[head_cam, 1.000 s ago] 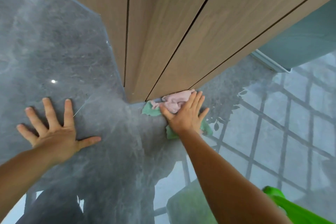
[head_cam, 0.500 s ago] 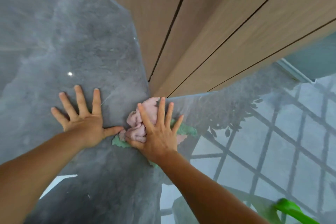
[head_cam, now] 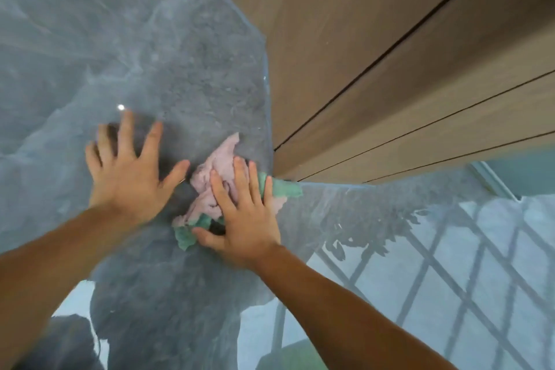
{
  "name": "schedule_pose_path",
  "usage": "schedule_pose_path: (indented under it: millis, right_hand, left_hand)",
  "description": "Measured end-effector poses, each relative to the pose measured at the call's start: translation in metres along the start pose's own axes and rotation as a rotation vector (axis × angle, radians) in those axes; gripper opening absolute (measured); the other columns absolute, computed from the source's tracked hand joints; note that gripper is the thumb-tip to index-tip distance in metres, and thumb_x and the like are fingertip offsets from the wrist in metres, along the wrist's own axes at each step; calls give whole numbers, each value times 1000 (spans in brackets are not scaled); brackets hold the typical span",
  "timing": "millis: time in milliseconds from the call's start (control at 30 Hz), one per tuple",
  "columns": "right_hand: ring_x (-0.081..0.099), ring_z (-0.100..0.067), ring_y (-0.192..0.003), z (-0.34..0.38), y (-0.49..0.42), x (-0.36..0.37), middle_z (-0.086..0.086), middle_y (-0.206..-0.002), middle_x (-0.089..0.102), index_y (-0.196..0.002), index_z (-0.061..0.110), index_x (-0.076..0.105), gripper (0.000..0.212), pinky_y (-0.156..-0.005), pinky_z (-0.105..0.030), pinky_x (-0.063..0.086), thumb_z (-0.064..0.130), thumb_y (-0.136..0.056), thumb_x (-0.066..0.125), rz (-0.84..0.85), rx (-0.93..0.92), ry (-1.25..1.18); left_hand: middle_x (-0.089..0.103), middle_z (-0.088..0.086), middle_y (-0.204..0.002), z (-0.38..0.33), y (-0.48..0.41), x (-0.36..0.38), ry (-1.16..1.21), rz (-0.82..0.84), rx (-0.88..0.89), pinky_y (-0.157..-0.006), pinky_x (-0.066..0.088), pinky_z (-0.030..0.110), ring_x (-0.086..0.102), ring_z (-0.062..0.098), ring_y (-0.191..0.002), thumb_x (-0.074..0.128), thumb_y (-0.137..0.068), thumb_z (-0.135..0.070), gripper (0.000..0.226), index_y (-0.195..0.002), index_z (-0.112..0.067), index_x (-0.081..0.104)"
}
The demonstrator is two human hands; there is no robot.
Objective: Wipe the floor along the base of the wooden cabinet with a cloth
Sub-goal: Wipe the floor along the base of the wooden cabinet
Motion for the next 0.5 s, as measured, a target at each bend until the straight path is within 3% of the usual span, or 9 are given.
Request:
schedule_pose_path:
  millis: [100, 167, 233, 367, 500]
  right_hand:
    - [-10, -33, -153, 3, -48, -8, -10, -167, -6, -156, 38, 1, 92, -122, -57, -1, 79, -81, 36, -65, 0, -17]
    - [-7, -33, -153, -3, -87, -16, -9, -167, -4, -154, 43, 1, 87, -121, -56, -1, 78, -81, 35, -99, 45, -34]
    - [-5, -34, -153, -13, -127, -24, -9, -167, -3, -152, 47, 1, 83, -120, -58, 1, 78, -82, 33, -133, 109, -50]
    - [-3, -35, -153, -34, -213, -46, -8, -167, -1, -151, 52, 7, 79, -118, -65, 6, 80, -82, 34, -194, 198, -80]
    - [-10, -37, -152, -47, -275, -63, -6, -167, -8, -150, 54, 7, 77, -117, -67, -2, 79, -83, 37, -170, 259, -124]
  left_hand:
    - [8, 20, -168, 41, -37, -17, 43, -132, -218, -113, 16, 78, 12, 64, -146, 20, -77, -88, 95, -152, -29, 19]
    - [5, 23, -167, 57, -57, -20, 48, -142, -281, -113, 18, 77, 6, 57, -151, 10, -71, -91, 106, -155, -25, 12]
    - [4, 24, -167, 59, -64, -15, 81, -172, -289, -113, 21, 76, 6, 55, -152, 13, -73, -90, 105, -156, -25, 5]
    - [8, 21, -167, 55, -61, -17, -13, -211, -252, -110, 29, 75, 19, 65, -143, 26, -83, -80, 90, -155, -30, 9]
    - [9, 18, -168, 49, -52, -22, -20, -248, -318, -110, 23, 78, 12, 62, -147, 27, -81, -80, 90, -155, -30, 15]
Point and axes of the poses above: each hand's wrist, its own y-axis away from the middle knuckle, its own x-axis out of the palm, z = x × y, the point moved 4 cm from there along -y, towards the middle knuckle
